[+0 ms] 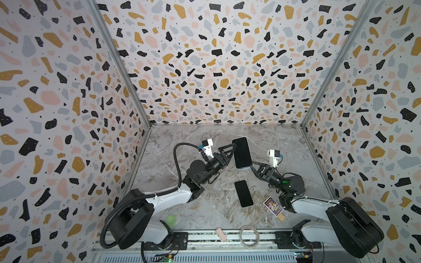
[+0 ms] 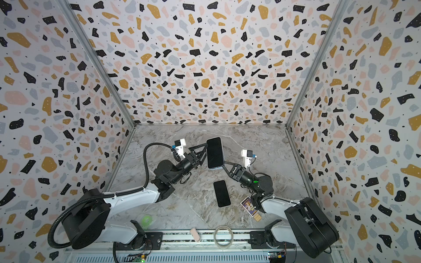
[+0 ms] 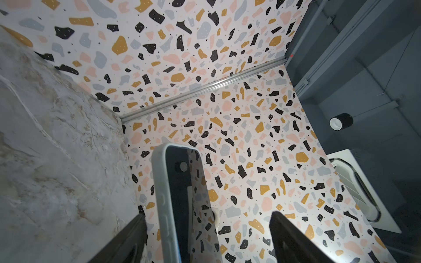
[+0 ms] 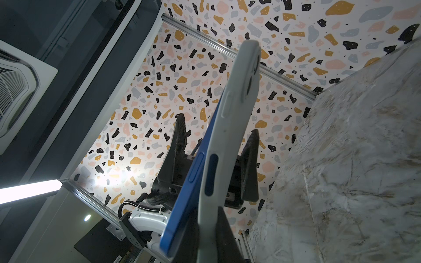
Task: Take the phone out of the phone case
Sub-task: Remove the phone case from the phone.
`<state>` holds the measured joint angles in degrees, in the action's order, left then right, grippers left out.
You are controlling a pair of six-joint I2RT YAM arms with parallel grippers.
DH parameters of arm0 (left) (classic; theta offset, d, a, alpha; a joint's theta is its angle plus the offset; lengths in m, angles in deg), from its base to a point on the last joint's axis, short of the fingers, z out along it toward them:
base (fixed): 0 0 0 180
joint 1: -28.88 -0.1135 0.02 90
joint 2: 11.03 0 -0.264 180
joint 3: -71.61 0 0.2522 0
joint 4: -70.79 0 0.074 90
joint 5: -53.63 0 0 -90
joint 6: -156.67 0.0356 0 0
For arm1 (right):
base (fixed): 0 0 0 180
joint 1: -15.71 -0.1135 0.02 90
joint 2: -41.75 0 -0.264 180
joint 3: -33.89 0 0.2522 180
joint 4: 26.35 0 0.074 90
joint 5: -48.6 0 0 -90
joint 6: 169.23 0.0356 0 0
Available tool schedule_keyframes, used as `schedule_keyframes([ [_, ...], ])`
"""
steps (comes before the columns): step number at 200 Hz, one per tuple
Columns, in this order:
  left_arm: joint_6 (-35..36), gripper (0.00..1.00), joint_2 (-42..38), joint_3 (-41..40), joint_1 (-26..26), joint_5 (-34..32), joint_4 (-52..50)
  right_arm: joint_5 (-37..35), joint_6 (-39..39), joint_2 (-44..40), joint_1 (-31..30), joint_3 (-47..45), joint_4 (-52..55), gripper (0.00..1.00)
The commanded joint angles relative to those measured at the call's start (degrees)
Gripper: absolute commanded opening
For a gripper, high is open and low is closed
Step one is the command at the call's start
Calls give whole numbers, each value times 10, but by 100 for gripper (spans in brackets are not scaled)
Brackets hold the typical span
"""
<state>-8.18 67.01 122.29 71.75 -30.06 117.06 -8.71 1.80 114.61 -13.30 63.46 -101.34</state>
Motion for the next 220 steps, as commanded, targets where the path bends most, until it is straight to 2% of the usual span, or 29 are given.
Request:
schedule_keyframes([
  [1,47,88,-21,-4,-5,-20,-49,-6,5,-3,-3,11,-96,0],
  [28,70,89,-59,-15,-18,-56,-113,-7,8,0,-3,12,-101,0],
  [42,109,89,-98,-14,-22,-90,-168,-7,8,0,-3,12,-99,0],
  [64,229,90,-159,41,-15,-146,-309,-7,7,-3,-2,13,-96,0],
  [87,372,89,-196,101,18,-197,-402,-6,8,-1,-2,14,-96,0],
  [116,582,88,-186,181,112,-296,-502,-6,9,2,-3,17,-95,0],
  [130,677,87,-176,197,171,-383,-516,-6,10,2,-3,19,-95,0],
  [145,755,87,-173,200,217,-447,-507,-6,9,3,-3,19,-93,0],
  [169,861,87,-171,199,267,-507,-487,-5,10,5,-3,21,-93,0],
  [196,1011,85,-153,180,350,-592,-460,-4,8,4,-2,23,-88,0],
  [220,1122,84,-126,152,410,-644,-397,-4,7,6,-2,23,-89,0],
])
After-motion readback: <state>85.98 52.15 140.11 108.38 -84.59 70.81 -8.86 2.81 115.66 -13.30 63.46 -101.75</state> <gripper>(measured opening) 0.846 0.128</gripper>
